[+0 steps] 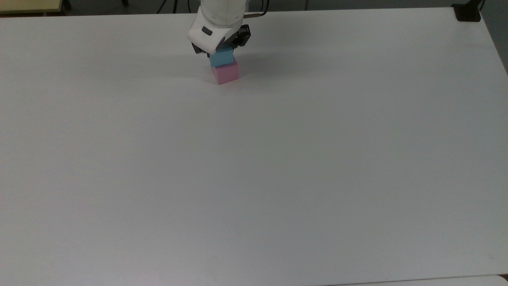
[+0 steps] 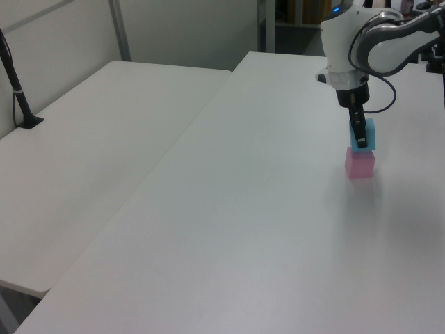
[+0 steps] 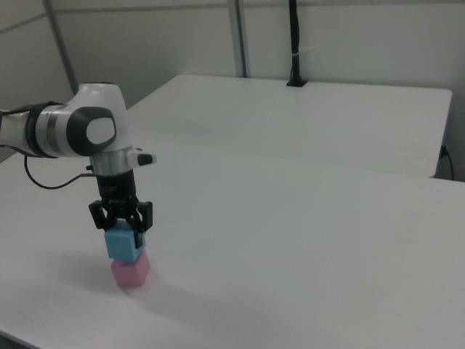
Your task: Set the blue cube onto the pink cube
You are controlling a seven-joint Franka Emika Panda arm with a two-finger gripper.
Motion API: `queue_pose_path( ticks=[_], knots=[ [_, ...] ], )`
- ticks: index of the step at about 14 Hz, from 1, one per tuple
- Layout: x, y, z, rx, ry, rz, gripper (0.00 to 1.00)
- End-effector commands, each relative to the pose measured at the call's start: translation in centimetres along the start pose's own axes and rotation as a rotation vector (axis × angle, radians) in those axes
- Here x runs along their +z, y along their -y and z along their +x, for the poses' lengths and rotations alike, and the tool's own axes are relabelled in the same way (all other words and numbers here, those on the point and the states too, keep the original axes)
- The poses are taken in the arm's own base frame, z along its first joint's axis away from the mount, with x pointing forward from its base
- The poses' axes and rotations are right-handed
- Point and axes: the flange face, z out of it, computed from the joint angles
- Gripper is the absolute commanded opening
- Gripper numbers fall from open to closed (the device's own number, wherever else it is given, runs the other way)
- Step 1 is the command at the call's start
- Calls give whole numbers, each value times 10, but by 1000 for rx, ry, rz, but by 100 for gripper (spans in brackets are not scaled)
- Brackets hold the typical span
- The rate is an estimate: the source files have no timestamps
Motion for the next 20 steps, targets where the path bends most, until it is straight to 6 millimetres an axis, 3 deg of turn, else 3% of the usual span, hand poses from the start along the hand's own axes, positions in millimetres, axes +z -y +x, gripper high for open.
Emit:
queue_pose_path(
  ticks=[1, 2, 3, 4, 8, 10, 11, 14, 16, 17, 20],
  knots=[
    [2, 4, -12, -27, -25, -12, 20],
    [6, 5, -14, -29, -16, -11, 39],
    [7, 5, -14, -28, -15, -10, 76],
    [8, 4, -14, -23, -13, -11, 100],
    [1, 0, -18, 14, -26, -7, 100],
    [-13, -2, -22, 33, -49, -6, 100],
    [-32, -5, -25, 53, -84, -6, 100],
    [-118, -27, -36, 131, -155, 7, 100],
    [-160, -47, -45, 176, -198, 11, 100],
    [-183, -47, -49, 190, -220, 8, 100],
    [-213, -69, -62, 314, -268, 63, 100]
  ],
)
